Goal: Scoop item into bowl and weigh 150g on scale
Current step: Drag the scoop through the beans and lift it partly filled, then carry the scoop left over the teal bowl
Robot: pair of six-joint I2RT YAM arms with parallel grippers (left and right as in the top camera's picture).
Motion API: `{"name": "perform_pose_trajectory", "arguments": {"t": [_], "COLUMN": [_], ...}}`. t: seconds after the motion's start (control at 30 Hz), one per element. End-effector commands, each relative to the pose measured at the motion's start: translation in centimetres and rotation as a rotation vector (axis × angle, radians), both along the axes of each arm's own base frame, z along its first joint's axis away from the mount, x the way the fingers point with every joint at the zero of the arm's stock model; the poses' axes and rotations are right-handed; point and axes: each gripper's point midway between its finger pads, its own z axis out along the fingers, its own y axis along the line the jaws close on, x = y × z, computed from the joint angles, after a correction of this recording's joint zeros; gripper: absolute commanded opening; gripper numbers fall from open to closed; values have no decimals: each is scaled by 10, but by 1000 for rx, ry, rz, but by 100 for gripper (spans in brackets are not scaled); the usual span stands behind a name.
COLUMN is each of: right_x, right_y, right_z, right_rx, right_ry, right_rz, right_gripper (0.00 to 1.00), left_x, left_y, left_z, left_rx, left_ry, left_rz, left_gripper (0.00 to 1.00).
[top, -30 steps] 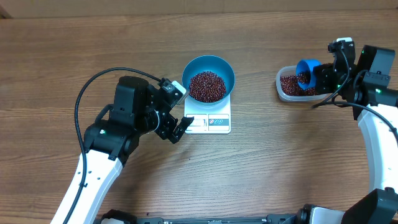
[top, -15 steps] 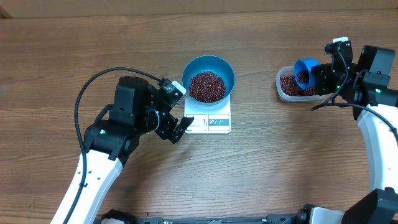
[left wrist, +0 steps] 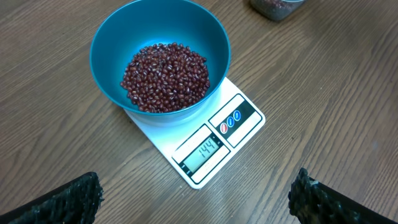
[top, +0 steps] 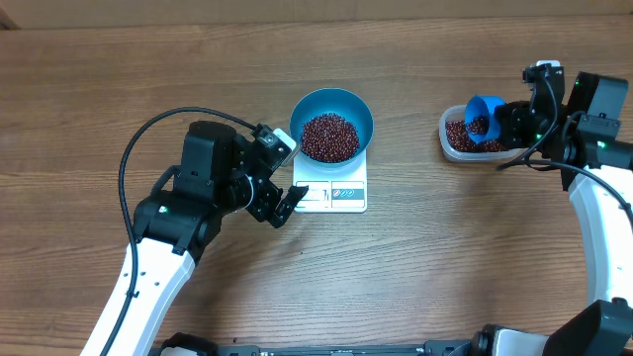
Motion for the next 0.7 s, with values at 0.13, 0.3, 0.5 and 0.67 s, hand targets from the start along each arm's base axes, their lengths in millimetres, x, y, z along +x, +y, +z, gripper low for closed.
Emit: {"name": "perform_pose_trajectory", "arguments": {"t": [0.13,0.3,0.5,0.67], "right_x": [5,6,7,9], "right_y": [-2,-2,3,20], "right_z": [27,27,37,59], "right_rx": [77,88,117,185], "right_ry": [-48,-45,-61,-108], "right_rz": [-80,-91,-70,15], "right_gripper": [4,4,4,4], "left_x": [3,3,3,3], "left_y": [-2,-2,-2,-2], "left_z": [11,11,11,11], "left_rx": [-24,-24,-25,-25], "left_ry": [-12,-12,-13,-13], "left_rz": [5,5,5,5], "left_gripper": [99,100,99,100]}}
